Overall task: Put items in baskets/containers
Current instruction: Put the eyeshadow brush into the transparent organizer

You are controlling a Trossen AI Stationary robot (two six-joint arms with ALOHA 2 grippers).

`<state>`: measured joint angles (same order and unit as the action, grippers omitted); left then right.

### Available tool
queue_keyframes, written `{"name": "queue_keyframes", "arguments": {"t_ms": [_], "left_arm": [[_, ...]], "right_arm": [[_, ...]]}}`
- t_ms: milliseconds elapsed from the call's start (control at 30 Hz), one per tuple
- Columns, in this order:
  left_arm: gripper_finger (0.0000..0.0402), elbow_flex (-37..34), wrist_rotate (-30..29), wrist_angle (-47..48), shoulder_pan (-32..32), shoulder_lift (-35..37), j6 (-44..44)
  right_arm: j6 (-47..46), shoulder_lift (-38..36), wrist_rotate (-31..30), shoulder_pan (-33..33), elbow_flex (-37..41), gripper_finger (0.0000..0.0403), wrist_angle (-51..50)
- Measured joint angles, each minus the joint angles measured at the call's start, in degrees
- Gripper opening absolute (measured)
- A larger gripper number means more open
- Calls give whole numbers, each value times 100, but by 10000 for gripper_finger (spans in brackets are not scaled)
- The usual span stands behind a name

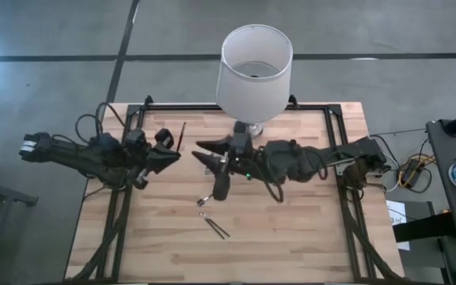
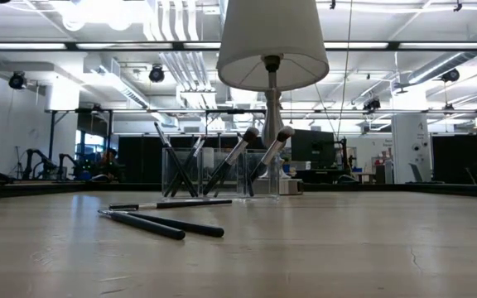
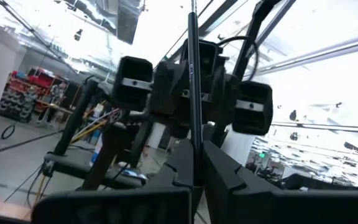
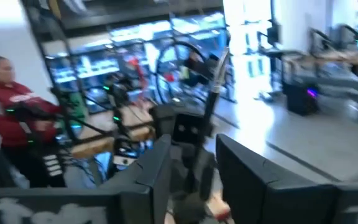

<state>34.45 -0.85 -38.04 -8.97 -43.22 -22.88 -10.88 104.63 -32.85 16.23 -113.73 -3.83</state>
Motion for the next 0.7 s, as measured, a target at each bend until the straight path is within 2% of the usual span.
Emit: {"name": "queue_keyframes", "arguments": {"t_ms": [67, 333, 533, 700], "left_arm": [[11, 33, 44, -11, 0, 2, -2], [11, 30, 77, 55, 0, -1, 70], [11, 20, 43, 48, 4, -147, 319], [12, 81, -20, 28, 9, -336, 376]], "right_arm": [[180, 50, 304, -112, 0, 133, 247], [-98, 89, 358, -265, -7, 197, 299], [-923, 119, 681, -538, -2, 207, 295], [-923, 130, 742, -553, 26, 208, 273]]}}
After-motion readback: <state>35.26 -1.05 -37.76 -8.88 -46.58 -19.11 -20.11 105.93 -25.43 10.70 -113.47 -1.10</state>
